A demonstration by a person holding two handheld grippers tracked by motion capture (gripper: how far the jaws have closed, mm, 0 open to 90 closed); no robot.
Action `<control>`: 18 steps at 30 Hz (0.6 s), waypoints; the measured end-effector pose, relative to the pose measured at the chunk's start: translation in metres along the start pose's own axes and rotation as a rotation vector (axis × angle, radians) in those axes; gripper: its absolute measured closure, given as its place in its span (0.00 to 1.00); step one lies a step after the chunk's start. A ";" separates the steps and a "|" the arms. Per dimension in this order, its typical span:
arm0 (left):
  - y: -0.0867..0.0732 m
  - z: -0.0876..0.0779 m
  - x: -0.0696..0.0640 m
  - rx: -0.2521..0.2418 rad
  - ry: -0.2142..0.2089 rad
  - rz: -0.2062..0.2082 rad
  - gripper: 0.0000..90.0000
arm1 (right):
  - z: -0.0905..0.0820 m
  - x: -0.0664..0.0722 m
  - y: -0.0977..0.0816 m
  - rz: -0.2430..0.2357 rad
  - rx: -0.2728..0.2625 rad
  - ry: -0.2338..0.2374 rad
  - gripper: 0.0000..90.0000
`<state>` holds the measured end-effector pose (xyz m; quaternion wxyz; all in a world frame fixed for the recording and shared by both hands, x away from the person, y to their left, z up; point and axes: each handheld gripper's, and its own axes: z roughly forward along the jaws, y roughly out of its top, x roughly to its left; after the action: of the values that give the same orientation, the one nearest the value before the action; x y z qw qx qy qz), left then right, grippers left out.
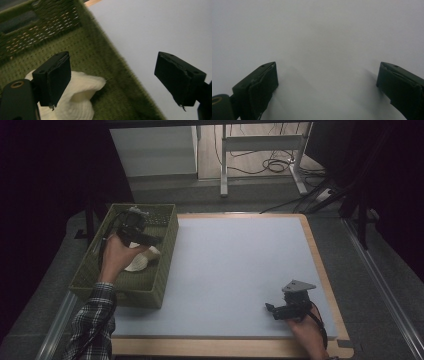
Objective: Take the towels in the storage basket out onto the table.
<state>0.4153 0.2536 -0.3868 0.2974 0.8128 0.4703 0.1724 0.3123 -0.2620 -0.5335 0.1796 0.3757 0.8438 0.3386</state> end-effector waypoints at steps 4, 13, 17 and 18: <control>-0.008 0.004 0.010 0.017 0.020 -0.016 0.21 | 0.000 0.000 0.000 0.000 0.000 0.000 0.04; -0.033 0.020 0.034 0.062 0.045 -0.054 0.30 | 0.000 0.000 0.000 0.000 0.000 0.000 0.04; -0.038 0.029 0.040 0.083 0.041 -0.070 0.31 | 0.000 0.000 0.000 0.000 0.000 0.000 0.04; -0.039 0.032 0.041 0.094 0.046 -0.073 0.30 | 0.000 0.000 0.000 0.000 0.000 0.000 0.04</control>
<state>0.4278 0.2933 -0.4363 0.2540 0.8040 0.5139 0.1579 0.3123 -0.2619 -0.5335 0.1795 0.3758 0.8437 0.3387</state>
